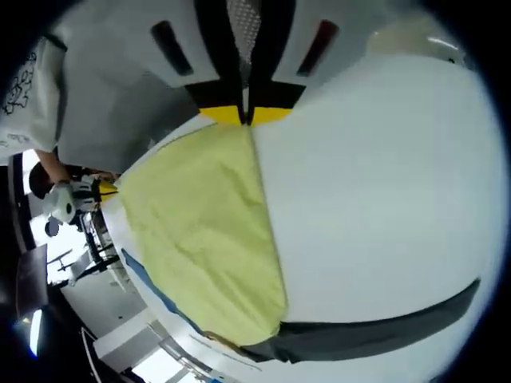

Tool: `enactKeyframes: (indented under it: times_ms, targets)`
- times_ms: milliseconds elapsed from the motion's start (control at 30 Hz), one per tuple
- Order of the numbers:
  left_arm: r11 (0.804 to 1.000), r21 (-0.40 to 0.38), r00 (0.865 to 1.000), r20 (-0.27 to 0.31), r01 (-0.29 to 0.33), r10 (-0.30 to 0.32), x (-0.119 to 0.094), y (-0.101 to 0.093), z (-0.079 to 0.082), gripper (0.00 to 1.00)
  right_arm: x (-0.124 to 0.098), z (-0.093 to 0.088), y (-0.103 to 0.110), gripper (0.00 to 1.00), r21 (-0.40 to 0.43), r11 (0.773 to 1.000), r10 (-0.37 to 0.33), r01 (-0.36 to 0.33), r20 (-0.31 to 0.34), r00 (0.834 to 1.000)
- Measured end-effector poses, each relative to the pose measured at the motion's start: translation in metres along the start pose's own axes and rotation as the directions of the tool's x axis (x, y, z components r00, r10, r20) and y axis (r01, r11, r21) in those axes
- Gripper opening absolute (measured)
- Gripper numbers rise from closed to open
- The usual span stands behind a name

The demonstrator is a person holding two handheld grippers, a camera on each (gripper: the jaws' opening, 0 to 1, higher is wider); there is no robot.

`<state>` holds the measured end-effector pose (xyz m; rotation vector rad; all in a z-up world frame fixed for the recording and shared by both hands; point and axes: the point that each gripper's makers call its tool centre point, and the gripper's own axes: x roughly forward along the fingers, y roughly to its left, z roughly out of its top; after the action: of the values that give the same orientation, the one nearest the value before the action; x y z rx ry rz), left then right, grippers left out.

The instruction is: Fold the garment on the visible template until the final outline fits inside the template.

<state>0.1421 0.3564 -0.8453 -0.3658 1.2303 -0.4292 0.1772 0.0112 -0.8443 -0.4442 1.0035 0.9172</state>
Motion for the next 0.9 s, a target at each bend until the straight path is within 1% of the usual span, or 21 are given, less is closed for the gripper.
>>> enactKeyframes:
  times_ms: [100,233,300,333,433,467,533,567,600,633,667,733,767,833,867,900]
  targets:
    - [1.0,0.02,1.0,0.006,0.0,-0.001,0.0,0.003,0.0,0.0,0.002,-0.001,-0.001,0.0,-0.004,1.0,-0.001,0.001,-0.003,1.0]
    - [1.0,0.025,1.0,0.024,0.01,-0.011,-0.001,0.004,0.001,0.0,0.001,-0.001,0.0,0.0,0.0,1.0,0.003,-0.003,-0.001,1.0]
    - [0.999,0.037,0.999,0.036,0.011,-0.013,-0.002,0.005,0.003,0.03,-0.002,0.0,0.0,0.0,0.006,1.0,0.009,-0.009,0.01,1.0]
    - [0.999,0.035,0.999,0.04,0.011,-0.012,-0.002,0.005,0.003,0.04,-0.002,0.0,-0.001,0.03,0.013,1.0,0.007,-0.007,0.014,1.0]
    - [0.999,0.05,0.998,0.069,0.01,-0.013,-0.006,0.002,0.009,0.13,-0.006,0.003,-0.006,0.17,0.026,1.0,0.004,-0.005,0.047,0.999]
    - [0.999,0.053,0.997,0.078,0.006,-0.01,-0.007,0.002,0.011,0.17,-0.008,0.005,-0.006,0.22,0.032,0.999,0.003,-0.004,0.056,0.998]
    - [0.997,0.073,0.994,0.107,-0.006,-0.002,-0.011,0.0,0.018,0.24,-0.011,0.012,-0.008,0.33,0.05,0.999,-0.009,0.005,0.098,0.995]
    - [0.997,0.075,0.993,0.116,-0.013,0.005,-0.01,0.003,0.019,0.28,-0.013,0.013,-0.008,0.4,0.059,0.998,-0.01,0.004,0.107,0.994]
    - [0.997,0.074,0.991,0.132,-0.015,0.005,-0.009,0.006,0.022,0.32,-0.014,0.017,-0.011,0.45,0.076,0.997,-0.019,0.009,0.131,0.991]
    - [0.997,0.078,0.989,0.147,-0.017,0.006,-0.009,0.006,0.026,0.36,-0.015,0.018,-0.012,0.5,0.084,0.996,-0.022,0.01,0.142,0.99]
    - [0.997,0.078,0.987,0.16,-0.022,0.01,-0.01,0.006,0.029,0.41,-0.016,0.02,-0.015,0.57,0.093,0.996,-0.027,0.013,0.156,0.987]
    - [0.996,0.083,0.984,0.176,-0.023,0.008,-0.012,0.005,0.033,0.5,-0.016,0.021,-0.018,0.68,0.106,0.994,-0.036,0.018,0.175,0.984]
    - [0.996,0.087,0.983,0.182,-0.024,0.007,-0.013,0.005,0.035,0.57,-0.016,0.023,-0.02,0.73,0.116,0.993,-0.041,0.019,0.189,0.981]
    - [0.994,0.105,0.978,0.209,-0.026,0.003,-0.014,0.004,0.041,0.68,-0.017,0.025,-0.023,0.8,0.137,0.99,-0.052,0.025,0.203,0.978]
    - [0.992,0.12,0.974,0.228,-0.031,0.003,-0.015,0.004,0.045,0.74,-0.018,0.026,-0.023,0.85,0.146,0.989,-0.054,0.023,0.21,0.976]
    - [0.992,0.117,0.972,0.235,-0.035,0.007,-0.016,0.005,0.048,0.78,-0.018,0.028,-0.023,0.88,0.152,0.988,-0.056,0.023,0.221,0.974]
